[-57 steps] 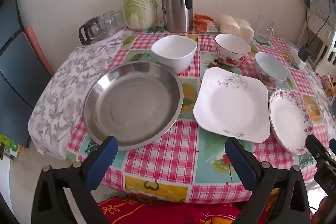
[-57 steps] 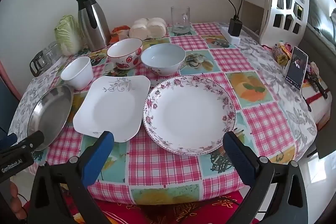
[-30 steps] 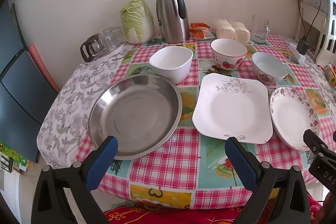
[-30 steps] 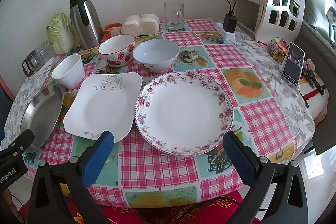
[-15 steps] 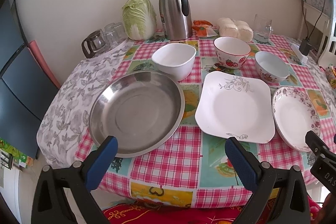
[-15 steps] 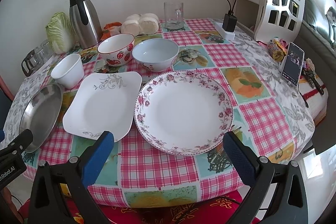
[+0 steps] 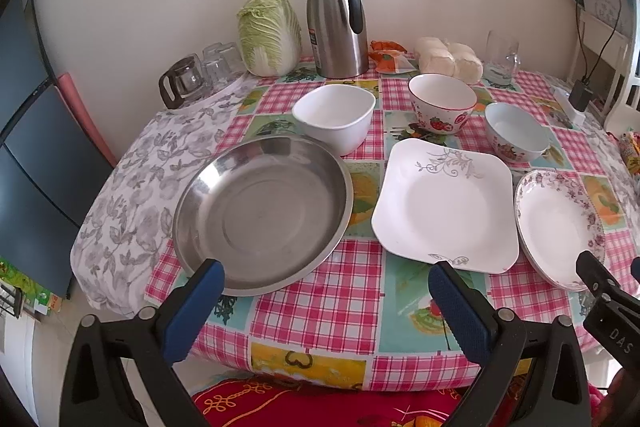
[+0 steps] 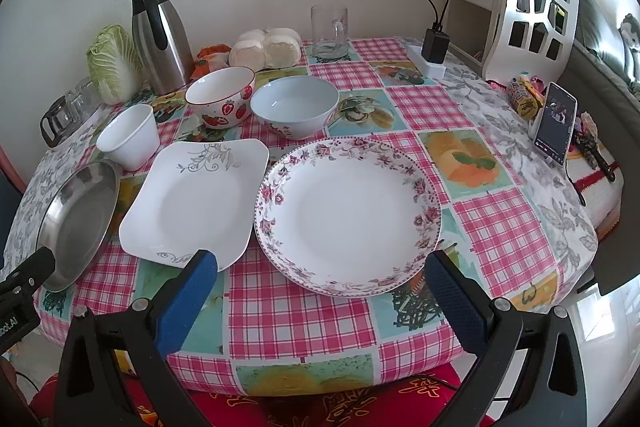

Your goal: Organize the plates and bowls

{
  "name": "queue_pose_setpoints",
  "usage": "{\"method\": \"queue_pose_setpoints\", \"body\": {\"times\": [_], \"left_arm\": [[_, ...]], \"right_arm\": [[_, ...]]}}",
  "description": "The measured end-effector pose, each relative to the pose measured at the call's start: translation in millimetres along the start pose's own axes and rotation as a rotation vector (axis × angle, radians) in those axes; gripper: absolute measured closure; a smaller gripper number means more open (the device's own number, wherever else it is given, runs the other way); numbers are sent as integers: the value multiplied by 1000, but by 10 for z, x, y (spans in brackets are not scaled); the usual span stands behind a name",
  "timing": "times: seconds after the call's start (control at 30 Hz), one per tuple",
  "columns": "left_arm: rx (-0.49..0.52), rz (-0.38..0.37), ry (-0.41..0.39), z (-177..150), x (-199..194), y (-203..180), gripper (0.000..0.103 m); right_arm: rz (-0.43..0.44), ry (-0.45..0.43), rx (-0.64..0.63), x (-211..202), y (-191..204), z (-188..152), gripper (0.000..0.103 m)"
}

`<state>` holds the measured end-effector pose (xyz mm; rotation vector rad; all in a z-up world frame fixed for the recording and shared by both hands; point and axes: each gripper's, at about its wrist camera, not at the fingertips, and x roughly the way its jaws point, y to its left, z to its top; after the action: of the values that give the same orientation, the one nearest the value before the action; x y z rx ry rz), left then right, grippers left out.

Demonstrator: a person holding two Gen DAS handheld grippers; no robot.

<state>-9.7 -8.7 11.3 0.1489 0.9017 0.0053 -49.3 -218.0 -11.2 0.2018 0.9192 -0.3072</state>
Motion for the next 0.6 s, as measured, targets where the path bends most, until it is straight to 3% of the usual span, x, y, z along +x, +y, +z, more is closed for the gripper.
{"method": "queue_pose_setpoints", "body": {"times": [0.6], "left_arm": [[-7, 9, 1, 11, -23, 2, 0]], "right_arm": [[-6, -4, 4, 0, -7, -3, 0]]}}
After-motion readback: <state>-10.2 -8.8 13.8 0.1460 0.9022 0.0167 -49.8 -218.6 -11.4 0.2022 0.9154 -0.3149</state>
